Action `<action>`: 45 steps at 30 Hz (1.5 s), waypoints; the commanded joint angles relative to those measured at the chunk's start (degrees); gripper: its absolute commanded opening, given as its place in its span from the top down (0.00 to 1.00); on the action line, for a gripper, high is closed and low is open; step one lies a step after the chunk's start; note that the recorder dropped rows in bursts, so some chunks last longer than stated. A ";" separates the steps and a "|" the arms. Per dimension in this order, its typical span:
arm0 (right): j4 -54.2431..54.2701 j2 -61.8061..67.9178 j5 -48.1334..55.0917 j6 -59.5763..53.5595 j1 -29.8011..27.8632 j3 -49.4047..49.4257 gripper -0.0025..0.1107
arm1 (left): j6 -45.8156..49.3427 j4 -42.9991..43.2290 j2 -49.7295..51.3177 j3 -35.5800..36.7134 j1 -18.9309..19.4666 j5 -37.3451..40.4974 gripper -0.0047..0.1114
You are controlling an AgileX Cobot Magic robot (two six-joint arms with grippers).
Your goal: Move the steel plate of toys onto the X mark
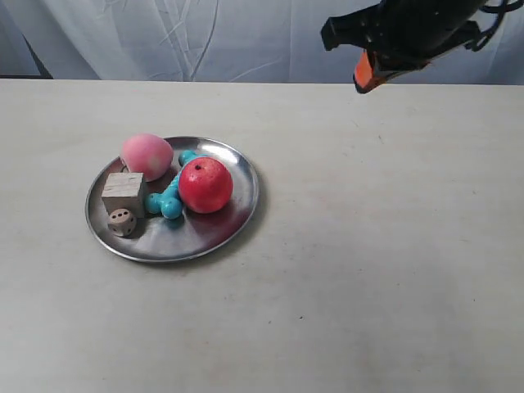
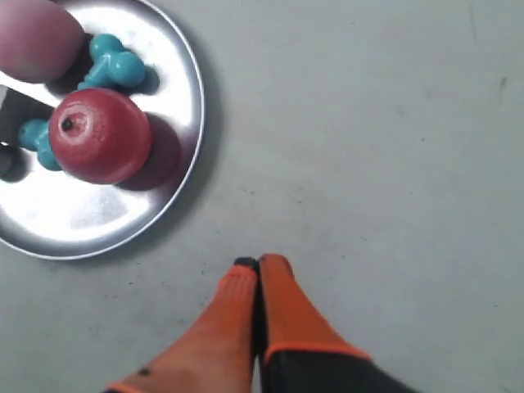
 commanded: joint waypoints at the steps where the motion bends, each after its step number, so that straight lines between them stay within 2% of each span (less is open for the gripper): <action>1: -1.43 -10.10 -8.15 -0.17 -0.05 8.32 0.98 | 1.36 -2.02 -6.43 -0.03 0.07 -2.11 0.96; 5: -2.00 -19.42 -17.27 -2.59 0.70 17.42 0.98 | 3.91 -4.47 -13.19 2.68 0.07 -10.42 0.96; 9: -3.45 -29.74 -26.06 -7.06 3.59 27.13 0.98 | 10.59 -10.17 -23.24 7.97 -0.79 -22.94 0.96; 11: -3.45 -35.82 -30.20 -7.75 5.35 32.00 0.98 | 13.18 -12.25 -28.04 9.86 -1.40 -26.23 0.96; 16: -3.22 -50.91 -37.89 -7.75 7.76 41.58 0.98 | 17.76 -12.37 -36.61 12.82 -1.54 -22.65 0.96; 21: -3.23 -64.11 -37.57 -7.75 7.74 47.23 0.98 | 17.77 -12.52 -42.25 15.74 -1.54 -15.41 0.96; 25: -4.21 -71.10 -36.80 -7.75 7.74 50.01 0.98 | 17.66 -12.52 -44.93 17.94 -1.54 -13.61 0.96; 29: -4.23 -72.61 -35.99 -7.75 7.74 52.97 0.98 | 17.35 -12.52 -45.21 20.70 -1.65 -11.93 0.96; 35: -4.23 -72.61 -24.54 -7.75 7.74 53.41 0.98 | 12.38 -12.70 -45.21 27.15 -3.74 -8.42 0.96; 45: -4.23 -72.61 -22.58 -7.75 7.74 53.41 0.98 | 12.70 -14.92 -45.21 30.44 -5.38 -17.04 0.96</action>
